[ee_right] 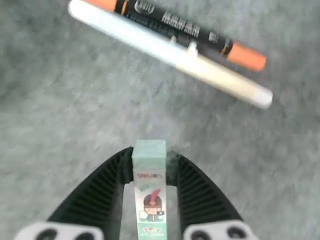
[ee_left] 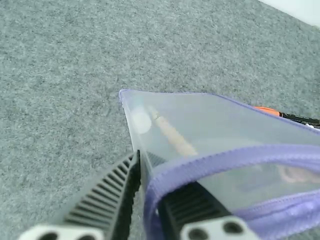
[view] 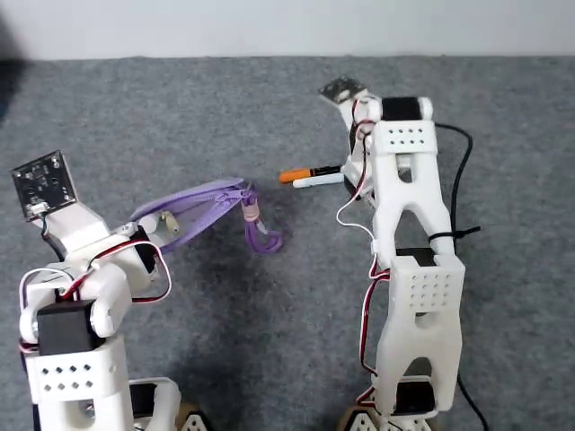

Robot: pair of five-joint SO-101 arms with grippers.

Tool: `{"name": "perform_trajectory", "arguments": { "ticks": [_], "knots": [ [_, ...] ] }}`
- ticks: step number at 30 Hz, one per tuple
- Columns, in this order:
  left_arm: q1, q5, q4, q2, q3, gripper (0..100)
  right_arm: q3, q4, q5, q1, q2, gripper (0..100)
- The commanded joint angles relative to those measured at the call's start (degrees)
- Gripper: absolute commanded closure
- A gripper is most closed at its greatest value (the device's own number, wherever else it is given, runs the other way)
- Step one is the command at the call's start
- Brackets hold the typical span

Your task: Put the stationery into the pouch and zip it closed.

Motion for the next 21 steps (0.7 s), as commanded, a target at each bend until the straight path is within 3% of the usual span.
{"name": "perform_trajectory", "arguments": {
  "ticks": [1, 12, 21],
  "knots": [
    [-0.18, 0.62, -0.26, 0.00, -0.13, 99, -8.53, 3.30, -4.22, -1.27, -3.03, 99.1],
    [-0.18, 0.62, -0.26, 0.00, -0.31, 99, 16.26, 3.21, -4.75, -3.47, -33.01, 99.1],
    [-0.53, 0.62, -0.35, 0.00, -0.22, 99, 38.15, 2.59, -16.62, -12.62, -61.23, 99.1]
  ]
}}
